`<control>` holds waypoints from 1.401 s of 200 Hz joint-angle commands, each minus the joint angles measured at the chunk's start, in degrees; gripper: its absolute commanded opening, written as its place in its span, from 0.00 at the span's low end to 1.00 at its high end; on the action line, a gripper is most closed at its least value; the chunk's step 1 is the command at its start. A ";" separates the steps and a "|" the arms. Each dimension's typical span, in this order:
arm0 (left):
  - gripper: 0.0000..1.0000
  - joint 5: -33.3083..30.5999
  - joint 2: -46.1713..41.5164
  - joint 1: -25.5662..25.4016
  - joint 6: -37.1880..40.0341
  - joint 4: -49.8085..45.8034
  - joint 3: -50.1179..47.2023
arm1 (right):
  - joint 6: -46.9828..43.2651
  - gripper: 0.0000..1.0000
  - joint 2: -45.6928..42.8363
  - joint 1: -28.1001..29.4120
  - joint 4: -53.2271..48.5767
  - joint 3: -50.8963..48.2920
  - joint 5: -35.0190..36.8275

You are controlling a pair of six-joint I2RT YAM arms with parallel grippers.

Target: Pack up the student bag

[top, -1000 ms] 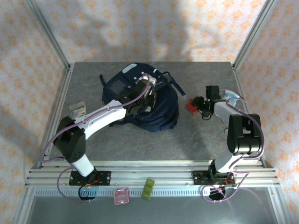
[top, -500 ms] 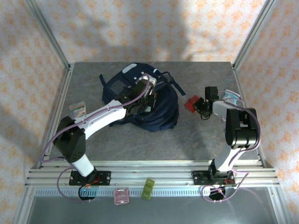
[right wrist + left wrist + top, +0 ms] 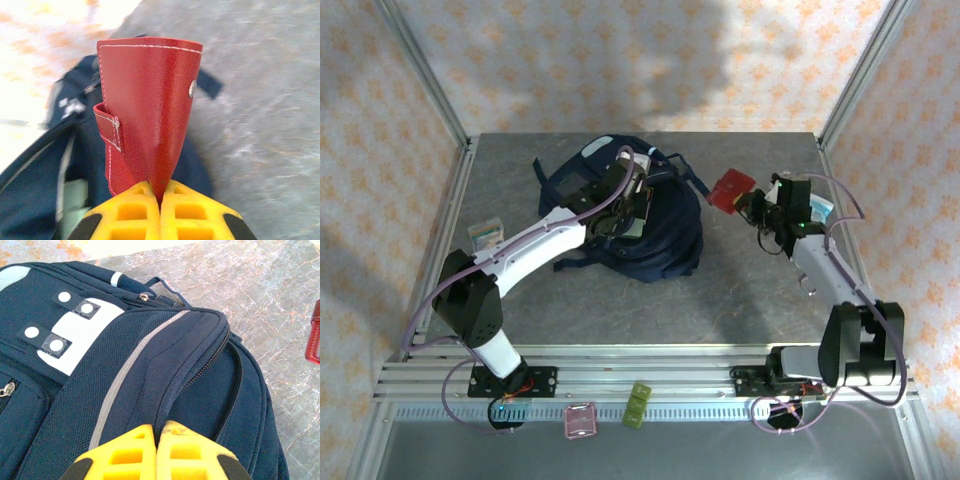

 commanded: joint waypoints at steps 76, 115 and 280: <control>0.00 2.22 -1.16 0.30 -1.31 0.59 5.57 | 5.36 0.00 3.95 15.09 10.88 -2.31 -13.25; 0.00 6.65 -1.49 0.21 -3.20 3.22 2.76 | 14.74 0.00 10.97 17.48 20.75 -0.48 -10.17; 0.00 9.08 -0.69 -0.84 -7.54 7.38 -0.36 | 17.88 0.33 28.04 23.03 20.73 13.55 -2.17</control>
